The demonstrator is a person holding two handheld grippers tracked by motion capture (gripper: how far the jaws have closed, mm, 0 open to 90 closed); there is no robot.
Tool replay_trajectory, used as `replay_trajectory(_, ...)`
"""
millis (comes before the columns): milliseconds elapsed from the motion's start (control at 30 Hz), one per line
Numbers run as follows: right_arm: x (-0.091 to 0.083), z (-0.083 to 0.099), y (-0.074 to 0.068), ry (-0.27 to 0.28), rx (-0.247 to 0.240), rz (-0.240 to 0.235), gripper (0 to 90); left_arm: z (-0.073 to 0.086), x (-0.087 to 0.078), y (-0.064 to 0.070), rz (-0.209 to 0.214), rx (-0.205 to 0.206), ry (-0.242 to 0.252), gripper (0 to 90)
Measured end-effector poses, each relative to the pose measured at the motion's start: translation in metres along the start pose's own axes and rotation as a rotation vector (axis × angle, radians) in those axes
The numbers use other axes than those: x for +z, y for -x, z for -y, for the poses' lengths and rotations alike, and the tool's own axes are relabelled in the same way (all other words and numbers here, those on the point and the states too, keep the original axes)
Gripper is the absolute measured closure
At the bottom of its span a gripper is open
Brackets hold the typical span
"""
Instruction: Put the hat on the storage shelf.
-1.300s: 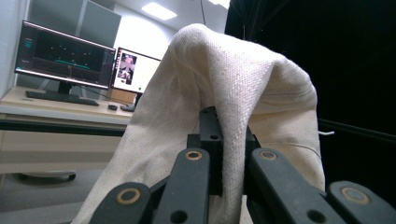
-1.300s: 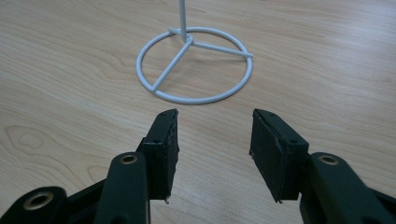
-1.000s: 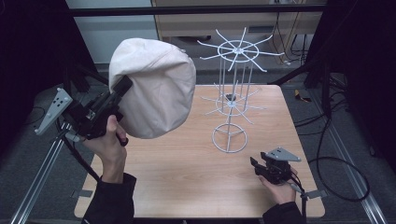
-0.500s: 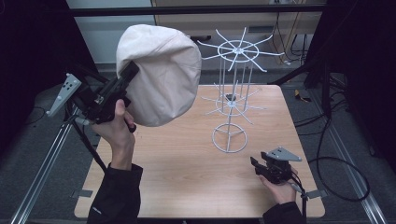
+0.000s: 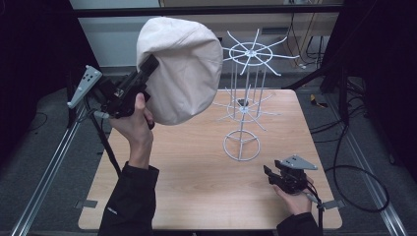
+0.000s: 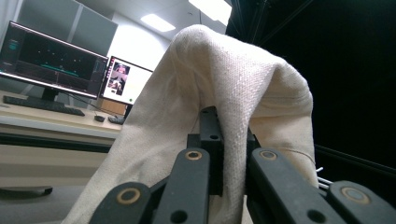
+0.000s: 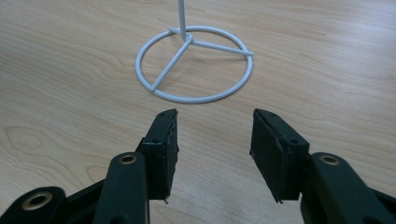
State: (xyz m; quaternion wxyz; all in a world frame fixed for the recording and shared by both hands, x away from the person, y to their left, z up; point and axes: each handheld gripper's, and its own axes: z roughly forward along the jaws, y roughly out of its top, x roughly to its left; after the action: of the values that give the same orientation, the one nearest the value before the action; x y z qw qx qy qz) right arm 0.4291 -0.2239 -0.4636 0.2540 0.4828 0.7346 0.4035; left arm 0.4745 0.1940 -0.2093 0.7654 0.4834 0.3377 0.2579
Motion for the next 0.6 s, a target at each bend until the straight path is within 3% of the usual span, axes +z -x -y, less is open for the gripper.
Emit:
replay_trajectory(300, 0.000, 0.000, 0.001, -0.001, -0.001, 0.000, 51.4, 0.009, 0.013, 0.002, 0.014, 0.008, -0.029, 87.7)
replay_trajectory(600, 0.000, 0.000, 0.001, -0.001, -0.002, 0.001, 51.4, 0.027, 0.017, -0.005, 0.010, 0.012, -0.091, 87.6)
